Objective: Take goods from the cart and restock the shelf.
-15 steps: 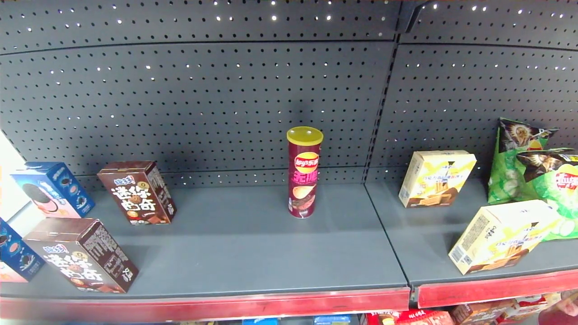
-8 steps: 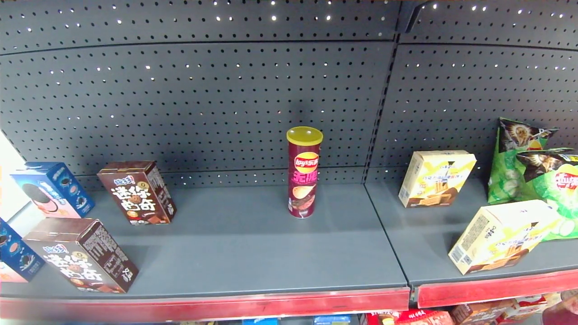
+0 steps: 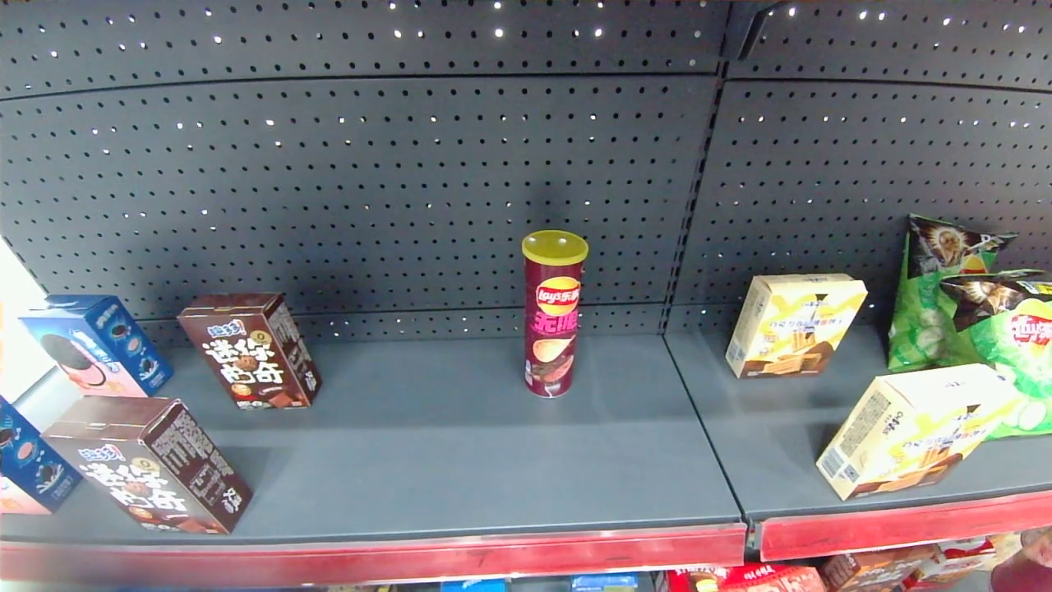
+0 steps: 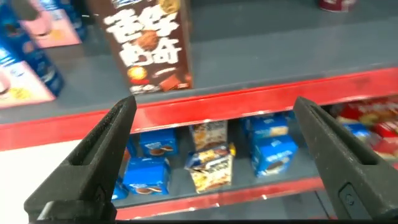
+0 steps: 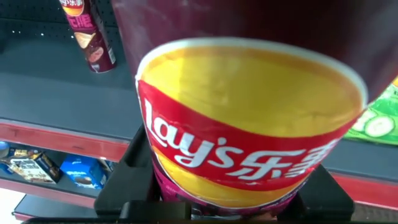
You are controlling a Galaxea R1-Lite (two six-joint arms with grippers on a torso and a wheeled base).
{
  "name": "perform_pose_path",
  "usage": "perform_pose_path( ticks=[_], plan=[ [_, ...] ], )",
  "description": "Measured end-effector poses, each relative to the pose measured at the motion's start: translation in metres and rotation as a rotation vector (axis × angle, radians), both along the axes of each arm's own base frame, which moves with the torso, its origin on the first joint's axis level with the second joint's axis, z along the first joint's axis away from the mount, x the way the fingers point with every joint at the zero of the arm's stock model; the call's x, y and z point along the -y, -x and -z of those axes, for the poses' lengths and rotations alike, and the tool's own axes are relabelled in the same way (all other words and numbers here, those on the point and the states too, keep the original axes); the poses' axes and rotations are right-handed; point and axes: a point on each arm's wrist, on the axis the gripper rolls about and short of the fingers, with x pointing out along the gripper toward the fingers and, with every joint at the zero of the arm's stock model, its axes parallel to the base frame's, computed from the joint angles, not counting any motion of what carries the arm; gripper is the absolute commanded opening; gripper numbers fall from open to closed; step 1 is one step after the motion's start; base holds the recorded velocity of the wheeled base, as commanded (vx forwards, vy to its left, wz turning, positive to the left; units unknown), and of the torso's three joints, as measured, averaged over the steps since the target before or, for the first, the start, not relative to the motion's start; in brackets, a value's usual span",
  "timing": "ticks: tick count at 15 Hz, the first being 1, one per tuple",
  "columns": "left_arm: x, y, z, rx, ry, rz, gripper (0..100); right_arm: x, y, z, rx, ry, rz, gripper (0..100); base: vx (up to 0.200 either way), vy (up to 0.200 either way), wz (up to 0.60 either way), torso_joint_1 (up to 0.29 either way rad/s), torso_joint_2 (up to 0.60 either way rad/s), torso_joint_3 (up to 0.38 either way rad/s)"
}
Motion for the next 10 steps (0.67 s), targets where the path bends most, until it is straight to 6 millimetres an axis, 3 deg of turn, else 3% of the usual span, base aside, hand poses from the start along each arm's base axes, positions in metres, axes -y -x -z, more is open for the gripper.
perform_pose_path(
  ticks=[7, 10],
  plan=[
    [0.005, -0.036, -0.075, -0.053, -0.013, 0.212, 100, -0.001, -0.008, 0.0, -0.04, 0.006, 0.006, 0, 0.0, 0.0, 0.0, 0.0, 0.0, 0.0],
    [0.013, -0.068, -0.111, -0.061, -0.085, 0.295, 100, -0.001, -0.01, 0.001, -0.047, 0.008, 0.011, 0, 0.0, 0.0, 0.0, 0.0, 0.0, 0.0]
  ],
)
